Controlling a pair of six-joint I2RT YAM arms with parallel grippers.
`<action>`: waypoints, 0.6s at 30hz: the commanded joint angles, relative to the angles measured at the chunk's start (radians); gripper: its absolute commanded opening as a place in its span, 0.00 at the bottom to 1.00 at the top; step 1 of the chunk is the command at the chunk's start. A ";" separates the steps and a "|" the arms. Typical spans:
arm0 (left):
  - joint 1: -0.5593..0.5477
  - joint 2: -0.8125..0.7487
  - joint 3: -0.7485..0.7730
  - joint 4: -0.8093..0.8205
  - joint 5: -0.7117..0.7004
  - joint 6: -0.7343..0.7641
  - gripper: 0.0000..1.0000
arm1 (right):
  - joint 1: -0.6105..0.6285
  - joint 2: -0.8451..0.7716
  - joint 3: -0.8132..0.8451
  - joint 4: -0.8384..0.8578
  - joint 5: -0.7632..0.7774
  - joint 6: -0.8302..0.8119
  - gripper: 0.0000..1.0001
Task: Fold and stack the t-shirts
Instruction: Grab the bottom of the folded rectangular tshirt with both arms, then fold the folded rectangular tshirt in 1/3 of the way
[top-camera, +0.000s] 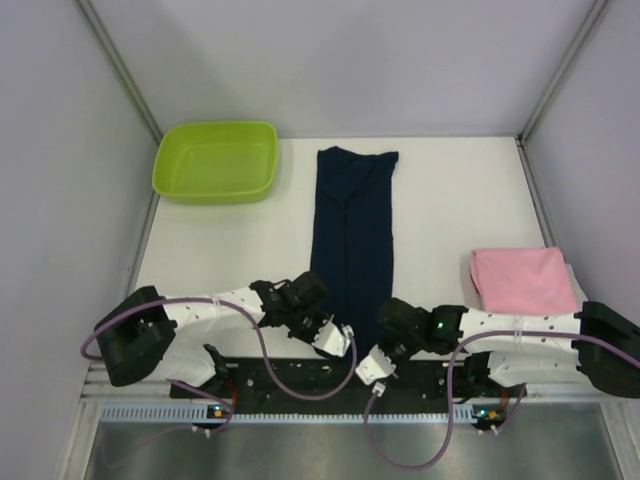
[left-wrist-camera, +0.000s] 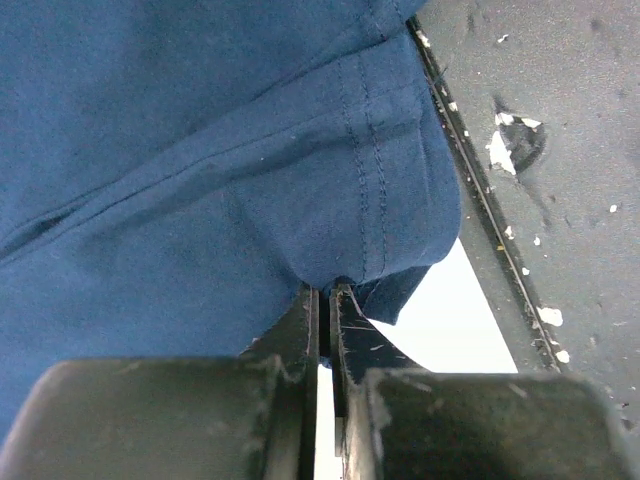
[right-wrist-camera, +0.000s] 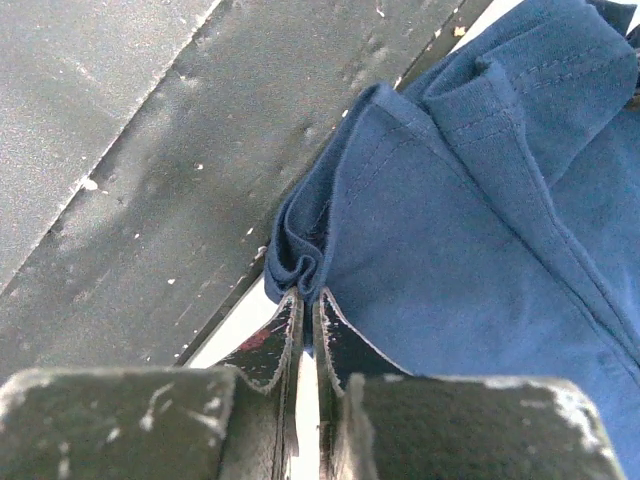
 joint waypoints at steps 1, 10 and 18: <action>-0.001 -0.035 0.041 -0.097 0.004 -0.070 0.00 | 0.006 -0.028 0.010 -0.018 0.019 0.056 0.00; 0.184 -0.045 0.288 -0.130 -0.017 -0.278 0.00 | -0.438 -0.021 0.232 -0.017 -0.244 0.214 0.00; 0.368 0.174 0.538 -0.077 -0.139 -0.398 0.00 | -0.731 0.185 0.327 0.325 -0.356 0.299 0.00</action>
